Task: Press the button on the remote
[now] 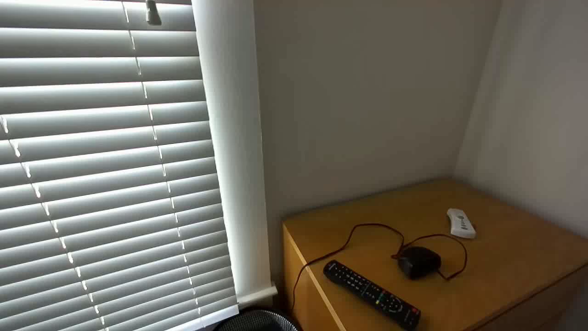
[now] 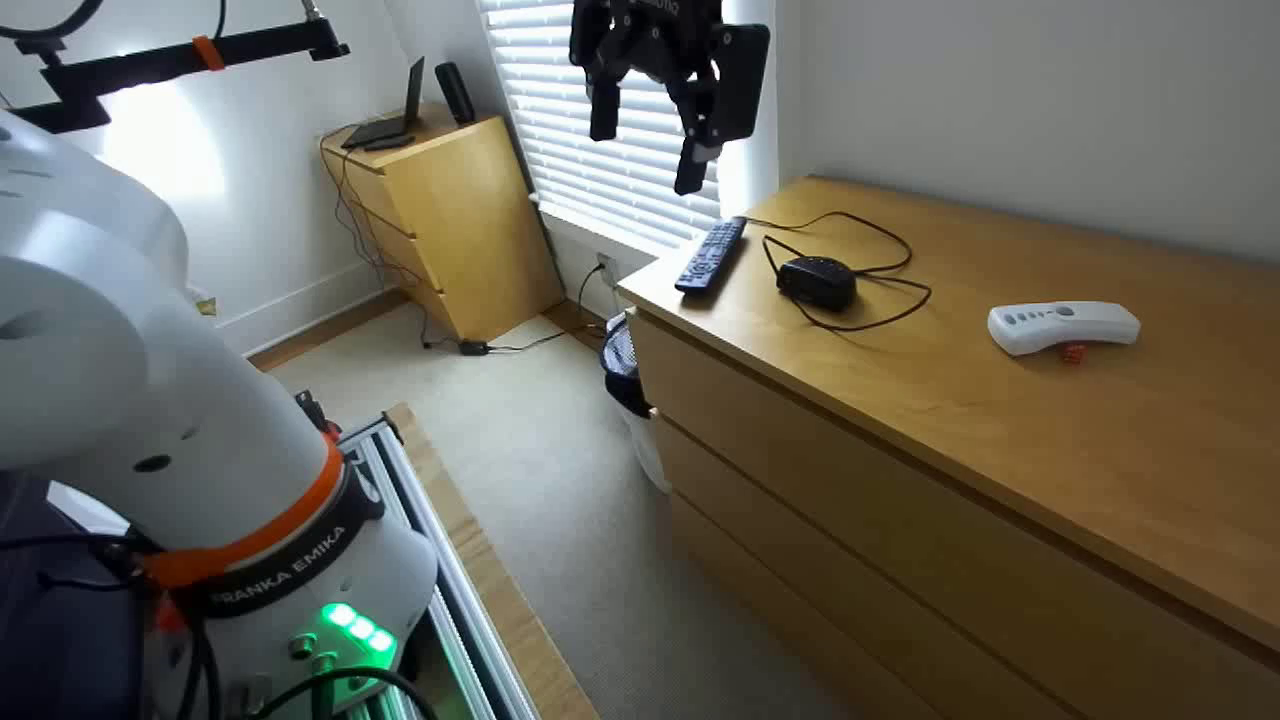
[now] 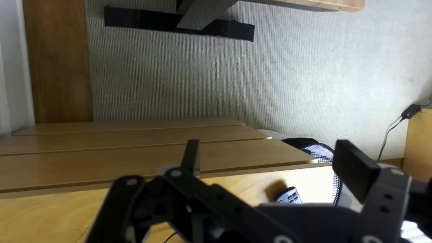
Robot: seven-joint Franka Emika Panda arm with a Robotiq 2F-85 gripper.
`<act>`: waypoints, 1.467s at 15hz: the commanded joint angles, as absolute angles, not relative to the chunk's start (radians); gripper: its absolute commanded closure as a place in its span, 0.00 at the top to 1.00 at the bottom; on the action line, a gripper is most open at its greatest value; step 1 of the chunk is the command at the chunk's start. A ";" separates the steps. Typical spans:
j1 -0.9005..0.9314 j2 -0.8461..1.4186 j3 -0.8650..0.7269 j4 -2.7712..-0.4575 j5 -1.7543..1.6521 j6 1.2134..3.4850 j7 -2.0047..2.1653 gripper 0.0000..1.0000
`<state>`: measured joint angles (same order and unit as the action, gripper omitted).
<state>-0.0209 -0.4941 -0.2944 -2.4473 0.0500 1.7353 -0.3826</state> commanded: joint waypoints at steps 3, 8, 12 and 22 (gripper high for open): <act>-0.049 -0.490 -0.270 -2.446 0.060 1.733 -0.393 1.00; 0.009 -0.502 -0.260 -2.458 0.102 1.726 -0.501 1.00; 0.091 -0.510 -0.169 -2.481 0.166 1.759 -0.586 1.00; 0.196 -0.322 -0.050 -2.469 0.148 2.291 -0.870 1.00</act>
<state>0.1900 -0.3897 -0.0550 -2.4603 0.1459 2.1018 -0.7913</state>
